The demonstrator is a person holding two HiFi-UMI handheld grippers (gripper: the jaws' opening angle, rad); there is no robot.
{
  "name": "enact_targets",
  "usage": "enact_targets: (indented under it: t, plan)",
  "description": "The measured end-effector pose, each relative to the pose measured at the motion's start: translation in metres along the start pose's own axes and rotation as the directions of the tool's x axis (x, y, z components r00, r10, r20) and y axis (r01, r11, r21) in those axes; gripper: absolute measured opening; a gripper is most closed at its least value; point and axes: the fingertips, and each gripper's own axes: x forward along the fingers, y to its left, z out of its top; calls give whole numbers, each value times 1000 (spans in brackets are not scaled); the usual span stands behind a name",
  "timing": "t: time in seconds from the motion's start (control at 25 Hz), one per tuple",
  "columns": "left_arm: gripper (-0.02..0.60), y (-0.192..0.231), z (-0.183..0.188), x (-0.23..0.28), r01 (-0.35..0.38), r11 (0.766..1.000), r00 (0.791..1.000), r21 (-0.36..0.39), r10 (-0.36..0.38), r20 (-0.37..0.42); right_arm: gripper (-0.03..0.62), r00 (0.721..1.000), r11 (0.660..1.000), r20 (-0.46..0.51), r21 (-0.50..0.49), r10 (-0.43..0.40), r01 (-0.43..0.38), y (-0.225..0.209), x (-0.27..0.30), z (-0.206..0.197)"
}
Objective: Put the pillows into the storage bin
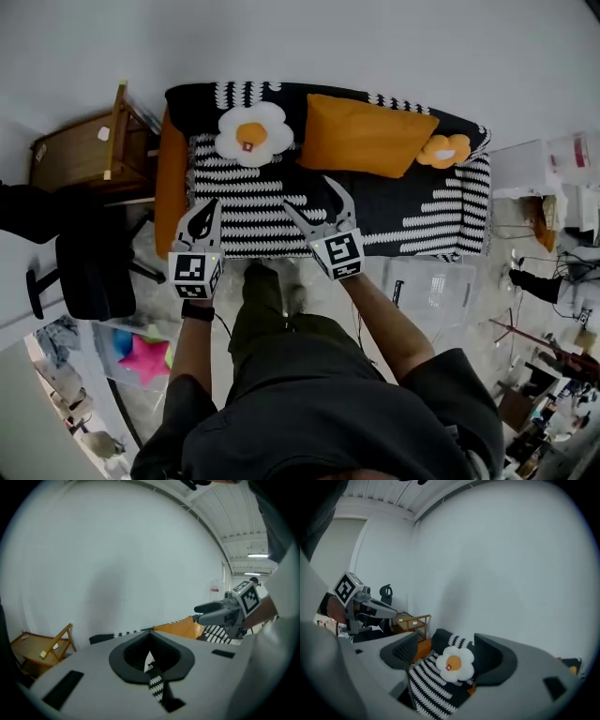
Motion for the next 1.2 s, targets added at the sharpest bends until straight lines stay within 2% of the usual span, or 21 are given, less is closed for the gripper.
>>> enact_targets:
  t: [0.28,0.4,0.56,0.84,1.2]
  plan:
    - [3,75,-36,93,15,1000,998,-10,-15,-54,374,997,1000,-78,9,-26,27,-31,120,-38]
    - [3,94,-52,124,22,1000,997,-23,-24,-80,374,994,999,-103,18,-24,26,-43,159,-54]
    - [3,117,-82,168,36,998,993,-42,-40,-111,374,986,999,-163,25,-41,46,-66,213,-95]
    - [3,145,-142,234,59,996,984,-73,-71,-163,373,971,998,-233,16,-56,61,-101,295,-169]
    - [4,161,-215,283,86,992,972,-97,-105,-213,373,952,996,-293,-7,-90,92,-141,392,-246]
